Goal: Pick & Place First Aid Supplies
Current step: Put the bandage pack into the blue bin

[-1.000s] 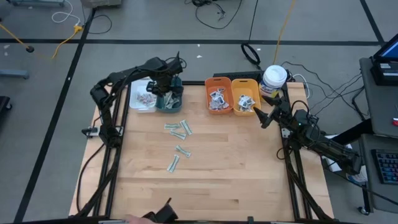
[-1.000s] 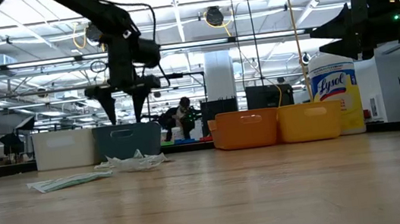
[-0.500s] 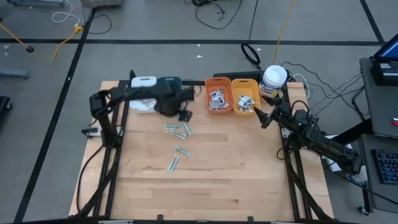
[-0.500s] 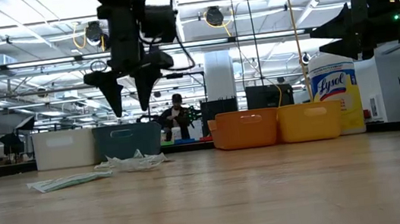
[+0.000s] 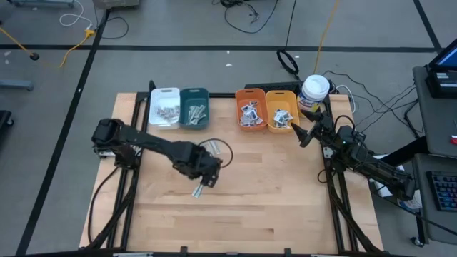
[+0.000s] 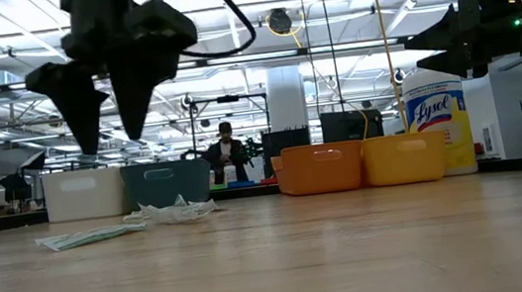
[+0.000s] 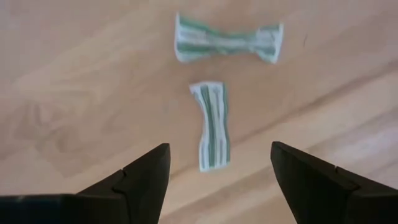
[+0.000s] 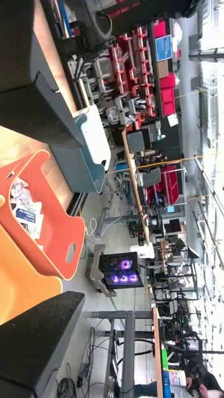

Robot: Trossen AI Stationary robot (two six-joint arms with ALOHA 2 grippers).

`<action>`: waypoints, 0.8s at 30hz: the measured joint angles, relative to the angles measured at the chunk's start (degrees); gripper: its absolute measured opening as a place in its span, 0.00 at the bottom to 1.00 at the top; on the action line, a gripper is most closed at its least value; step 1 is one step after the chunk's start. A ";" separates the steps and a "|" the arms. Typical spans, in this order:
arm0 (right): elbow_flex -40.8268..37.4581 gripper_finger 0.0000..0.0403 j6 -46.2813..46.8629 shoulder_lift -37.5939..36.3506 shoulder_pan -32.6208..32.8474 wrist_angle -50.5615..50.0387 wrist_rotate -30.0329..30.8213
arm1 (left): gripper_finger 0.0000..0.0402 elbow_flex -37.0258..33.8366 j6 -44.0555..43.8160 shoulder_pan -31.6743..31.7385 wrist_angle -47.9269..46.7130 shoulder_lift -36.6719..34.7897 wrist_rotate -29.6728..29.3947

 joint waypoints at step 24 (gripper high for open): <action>0.00 0.97 0.00 0.00 -0.02 0.00 0.00 | 0.68 -3.07 -0.90 -5.12 9.42 11.53 0.01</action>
